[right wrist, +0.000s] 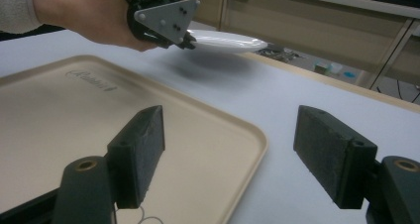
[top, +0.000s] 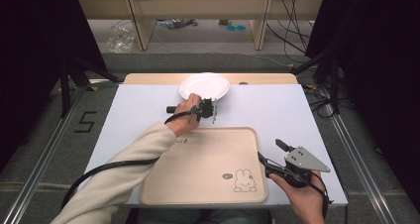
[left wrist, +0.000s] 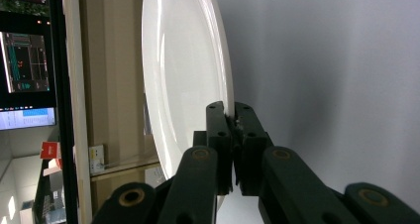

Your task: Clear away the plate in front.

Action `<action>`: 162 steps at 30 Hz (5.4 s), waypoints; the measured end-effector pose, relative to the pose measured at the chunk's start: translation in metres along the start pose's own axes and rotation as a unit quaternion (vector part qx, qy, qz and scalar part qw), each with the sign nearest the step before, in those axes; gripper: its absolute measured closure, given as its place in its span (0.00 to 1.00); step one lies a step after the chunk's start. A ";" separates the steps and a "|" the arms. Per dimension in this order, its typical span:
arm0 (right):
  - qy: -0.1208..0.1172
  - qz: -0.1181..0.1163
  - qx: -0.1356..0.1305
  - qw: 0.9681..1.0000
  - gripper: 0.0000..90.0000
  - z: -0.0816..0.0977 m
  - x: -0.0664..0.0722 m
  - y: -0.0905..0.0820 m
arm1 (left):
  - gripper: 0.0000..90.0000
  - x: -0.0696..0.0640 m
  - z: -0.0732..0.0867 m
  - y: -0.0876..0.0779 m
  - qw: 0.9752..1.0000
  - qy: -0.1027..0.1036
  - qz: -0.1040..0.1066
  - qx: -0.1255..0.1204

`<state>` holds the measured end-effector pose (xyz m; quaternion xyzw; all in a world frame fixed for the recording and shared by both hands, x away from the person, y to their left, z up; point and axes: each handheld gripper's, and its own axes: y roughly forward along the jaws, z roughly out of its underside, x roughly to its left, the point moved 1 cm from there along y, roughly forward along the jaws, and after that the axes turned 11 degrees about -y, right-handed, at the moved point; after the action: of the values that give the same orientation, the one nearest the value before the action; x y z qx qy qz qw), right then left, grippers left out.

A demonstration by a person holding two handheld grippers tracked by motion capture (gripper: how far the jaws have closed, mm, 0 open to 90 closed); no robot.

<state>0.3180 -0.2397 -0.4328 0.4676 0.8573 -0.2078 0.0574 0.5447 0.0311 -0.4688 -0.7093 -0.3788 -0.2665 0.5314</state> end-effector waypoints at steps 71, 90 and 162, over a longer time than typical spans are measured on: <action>0.006 0.004 0.005 1.000 0.32 -0.001 0.001 -0.001 | 0.97 -0.013 0.018 -0.081 0.998 0.023 -0.010 -0.054; 0.005 0.003 0.008 1.000 0.32 -0.001 0.001 -0.001 | 0.97 -0.015 0.020 -0.107 0.997 0.036 -0.017 -0.066; 0.007 0.007 0.007 1.000 0.32 -0.001 0.001 -0.001 | 0.97 -0.042 0.041 -0.172 0.995 0.047 -0.016 -0.086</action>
<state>0.3168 -0.2393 -0.4312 0.4757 0.8526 -0.2106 0.0498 0.3792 0.0856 -0.4187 -0.7331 -0.3403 -0.3397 0.4810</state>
